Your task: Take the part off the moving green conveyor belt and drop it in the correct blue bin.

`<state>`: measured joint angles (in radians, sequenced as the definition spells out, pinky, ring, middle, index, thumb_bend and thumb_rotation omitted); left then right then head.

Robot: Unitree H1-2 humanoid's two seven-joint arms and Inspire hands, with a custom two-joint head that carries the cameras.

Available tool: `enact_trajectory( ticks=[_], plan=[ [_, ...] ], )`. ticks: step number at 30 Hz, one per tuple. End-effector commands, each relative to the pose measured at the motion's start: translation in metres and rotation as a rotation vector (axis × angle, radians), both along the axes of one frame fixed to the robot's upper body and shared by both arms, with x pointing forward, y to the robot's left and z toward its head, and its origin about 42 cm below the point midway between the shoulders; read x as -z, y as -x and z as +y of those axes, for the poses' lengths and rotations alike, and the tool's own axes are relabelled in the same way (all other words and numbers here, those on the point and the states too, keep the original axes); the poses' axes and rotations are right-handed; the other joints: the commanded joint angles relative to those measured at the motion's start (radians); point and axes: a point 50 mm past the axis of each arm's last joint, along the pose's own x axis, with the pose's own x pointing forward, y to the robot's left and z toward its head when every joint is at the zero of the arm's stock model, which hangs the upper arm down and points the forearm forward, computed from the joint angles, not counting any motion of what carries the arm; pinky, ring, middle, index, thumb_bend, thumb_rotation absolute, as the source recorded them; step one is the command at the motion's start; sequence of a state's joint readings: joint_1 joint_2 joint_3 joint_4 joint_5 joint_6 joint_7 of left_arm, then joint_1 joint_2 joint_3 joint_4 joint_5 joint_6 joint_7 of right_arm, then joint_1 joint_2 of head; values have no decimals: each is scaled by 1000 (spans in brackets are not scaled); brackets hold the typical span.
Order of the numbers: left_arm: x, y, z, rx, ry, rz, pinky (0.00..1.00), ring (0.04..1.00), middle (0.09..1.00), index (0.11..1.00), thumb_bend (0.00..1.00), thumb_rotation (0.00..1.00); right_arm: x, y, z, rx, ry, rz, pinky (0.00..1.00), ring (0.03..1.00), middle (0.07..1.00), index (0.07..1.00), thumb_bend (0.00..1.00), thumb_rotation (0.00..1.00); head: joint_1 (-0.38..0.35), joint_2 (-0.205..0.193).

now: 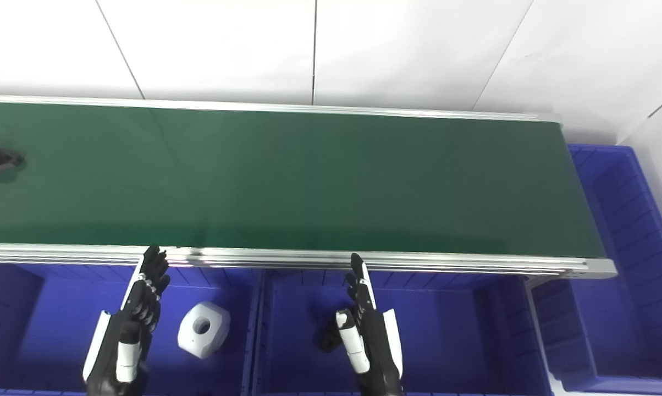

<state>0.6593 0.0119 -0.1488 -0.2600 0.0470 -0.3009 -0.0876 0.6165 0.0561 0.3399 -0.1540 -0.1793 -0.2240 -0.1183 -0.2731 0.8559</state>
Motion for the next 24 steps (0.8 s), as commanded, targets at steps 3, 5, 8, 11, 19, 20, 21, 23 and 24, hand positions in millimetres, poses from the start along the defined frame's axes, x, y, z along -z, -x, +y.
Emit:
enact_trajectory(
  ticks=[3,5,8,11,19,20,21,23,24],
  plan=[
    [-5,0,0,1,7,-41,1000,1000,1000,1000,782,1000,-12,-1,24,-7,-72,-56,971,976,1000,1000,823,1000,0,0],
    [-6,0,0,0,7,-38,1000,1000,1000,1000,789,1000,-12,-1,24,-9,-74,-56,976,978,1000,1000,827,1000,-2,1],
    [-5,0,0,-2,2,-43,1000,1000,1000,1000,785,1000,-11,-1,24,-10,-71,-57,975,978,1000,1000,829,1000,-2,1],
    [-5,0,0,-1,-5,-41,1000,1000,1000,1000,791,1000,-11,-2,24,-10,-71,-58,972,977,1000,1000,829,1000,-2,1],
    [-5,1,0,-1,3,-42,1000,1000,1000,1000,786,996,-12,-1,24,-13,-68,-57,972,976,1000,1000,830,1000,-3,0],
    [-5,1,0,-2,4,-40,1000,1000,1000,1000,786,995,-12,-2,24,-13,-69,-57,972,976,1000,1000,829,1000,-3,0],
    [-5,1,0,-3,4,-39,1000,1000,1000,1000,790,994,-12,-2,24,-13,-70,-57,972,978,1000,1000,829,1000,-3,0],
    [-4,1,0,2,-2,-40,1000,1000,1000,1000,788,997,-12,-1,24,-14,-73,-55,972,980,1000,1000,829,1000,-3,-2],
    [-4,1,0,4,-4,-41,1000,1000,1000,1000,788,999,-12,-1,24,-14,-73,-54,973,981,1000,1000,824,1000,-3,-2]
  ],
)
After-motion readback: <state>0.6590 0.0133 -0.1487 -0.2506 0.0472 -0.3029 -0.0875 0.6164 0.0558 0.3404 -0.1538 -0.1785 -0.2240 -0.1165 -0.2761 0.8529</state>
